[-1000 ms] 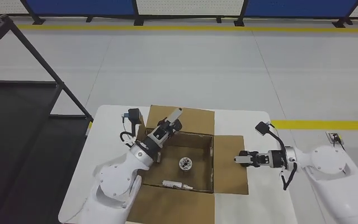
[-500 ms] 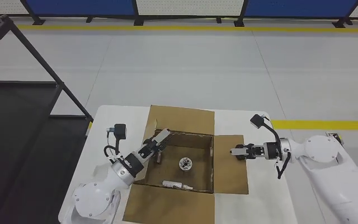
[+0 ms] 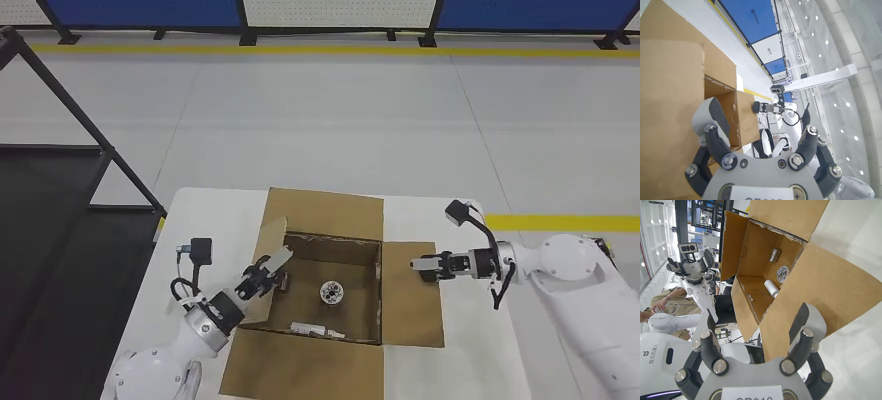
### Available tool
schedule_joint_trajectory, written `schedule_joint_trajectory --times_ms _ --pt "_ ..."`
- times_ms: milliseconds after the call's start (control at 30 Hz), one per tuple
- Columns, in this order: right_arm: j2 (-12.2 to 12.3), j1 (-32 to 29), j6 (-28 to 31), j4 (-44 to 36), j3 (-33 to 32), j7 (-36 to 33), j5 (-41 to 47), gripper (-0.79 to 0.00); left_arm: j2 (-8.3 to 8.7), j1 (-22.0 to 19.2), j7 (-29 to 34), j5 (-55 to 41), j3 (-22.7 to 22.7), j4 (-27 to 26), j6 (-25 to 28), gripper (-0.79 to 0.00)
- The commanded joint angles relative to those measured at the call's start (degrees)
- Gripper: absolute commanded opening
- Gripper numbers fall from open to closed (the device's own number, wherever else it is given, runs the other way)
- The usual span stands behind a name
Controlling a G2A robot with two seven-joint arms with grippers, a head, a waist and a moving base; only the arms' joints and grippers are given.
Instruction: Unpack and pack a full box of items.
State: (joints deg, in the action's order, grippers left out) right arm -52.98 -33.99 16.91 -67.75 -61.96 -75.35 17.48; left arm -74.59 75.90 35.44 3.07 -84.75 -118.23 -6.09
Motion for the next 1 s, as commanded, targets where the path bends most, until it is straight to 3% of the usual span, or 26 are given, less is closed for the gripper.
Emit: schedule_joint_trajectory --times_ms 0,467,967 --pt "-0.1 0.1 0.0 0.3 0.3 0.1 0.1 0.000 0.21 0.7 1.9 0.6 0.6 -0.8 -0.1 0.000" --pt "-0.4 0.4 1.0 1.5 0.8 0.1 0.8 0.000 1.05 -1.7 5.4 13.4 7.7 2.5 -6.4 0.000" --pt "-1.1 2.2 1.4 3.4 2.6 -0.2 0.9 0.000 2.23 1.9 1.5 18.9 1.7 -3.5 -9.4 0.000"
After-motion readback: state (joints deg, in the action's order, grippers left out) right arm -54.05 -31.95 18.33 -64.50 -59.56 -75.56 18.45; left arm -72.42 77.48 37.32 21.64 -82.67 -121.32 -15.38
